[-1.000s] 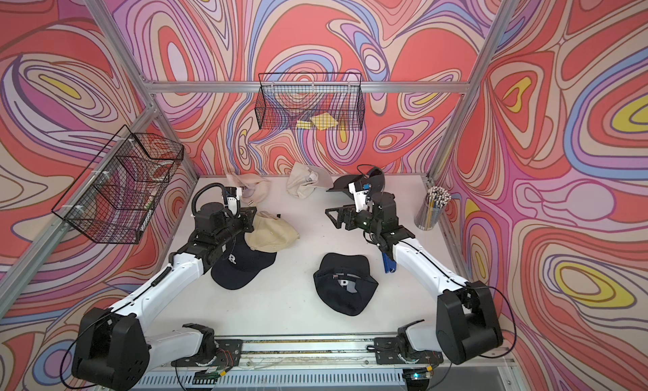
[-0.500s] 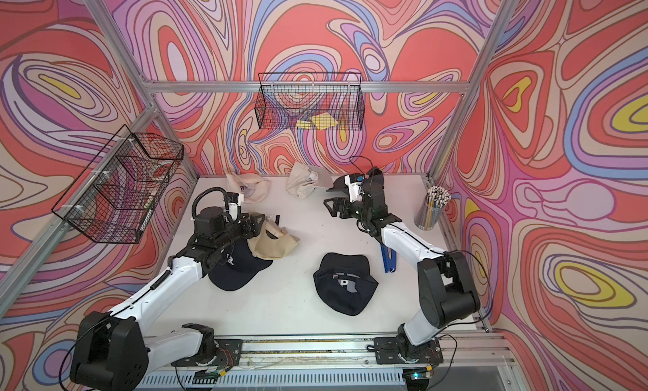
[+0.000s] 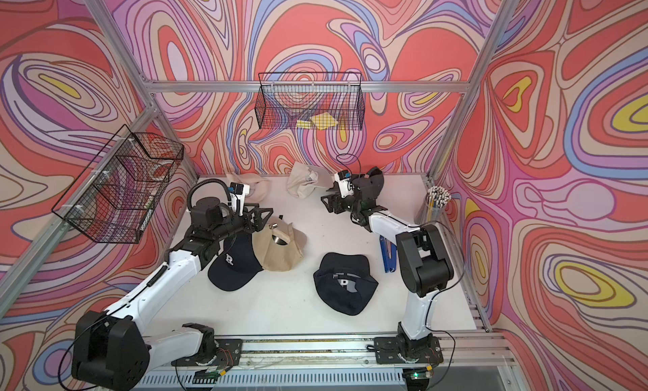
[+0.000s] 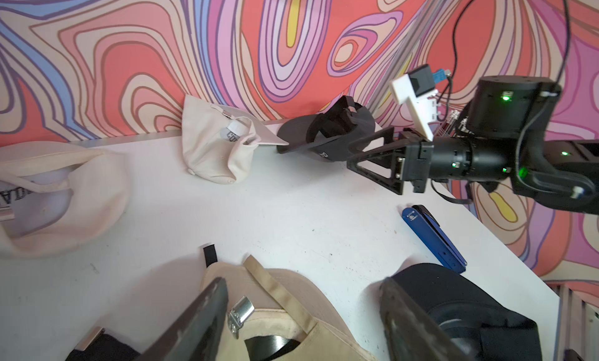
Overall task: Open the adjustable buckle of the baseball cap
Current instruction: Place the baseball cap on the baseball cap, then pick up the baseball cap from the center of the board.
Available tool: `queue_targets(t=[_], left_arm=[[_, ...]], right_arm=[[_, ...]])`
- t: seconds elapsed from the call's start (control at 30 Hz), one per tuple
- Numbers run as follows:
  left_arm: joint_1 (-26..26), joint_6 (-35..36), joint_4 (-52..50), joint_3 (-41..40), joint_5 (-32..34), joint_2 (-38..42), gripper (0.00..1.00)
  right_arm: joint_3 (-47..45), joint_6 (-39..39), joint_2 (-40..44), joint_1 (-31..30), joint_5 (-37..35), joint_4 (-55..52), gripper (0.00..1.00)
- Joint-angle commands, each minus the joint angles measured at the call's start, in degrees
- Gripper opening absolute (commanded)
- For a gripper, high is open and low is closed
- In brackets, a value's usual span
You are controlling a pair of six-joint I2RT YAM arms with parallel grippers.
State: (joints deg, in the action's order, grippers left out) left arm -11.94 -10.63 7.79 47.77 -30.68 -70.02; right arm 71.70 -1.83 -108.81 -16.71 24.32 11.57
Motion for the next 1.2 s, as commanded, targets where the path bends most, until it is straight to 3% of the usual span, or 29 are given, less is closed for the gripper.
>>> queue_targets(t=[0.0, 0.4, 0.7, 1.17], left_arm=[[0.3, 2.3, -1.4, 1.0, -4.4, -0.9, 0.75], [0.3, 6.7, -2.1, 1.5, -7.4, -5.0, 0.73], [0.3, 7.1, -1.8, 1.7, -7.8, -6.1, 0.72], [0.2, 7.3, -2.1, 1.1, -7.6, -4.7, 0.71]], right_arm=[[3.3, 12.5, -3.7, -0.3, -0.6, -0.4, 0.71], [11.6, 30.5, -15.3, -0.4, -3.2, 4.6, 0.69], [19.5, 35.2, -22.7, -0.4, -6.4, 6.9, 0.56], [31.3, 40.9, -32.2, -2.1, -7.7, 6.1, 0.48]])
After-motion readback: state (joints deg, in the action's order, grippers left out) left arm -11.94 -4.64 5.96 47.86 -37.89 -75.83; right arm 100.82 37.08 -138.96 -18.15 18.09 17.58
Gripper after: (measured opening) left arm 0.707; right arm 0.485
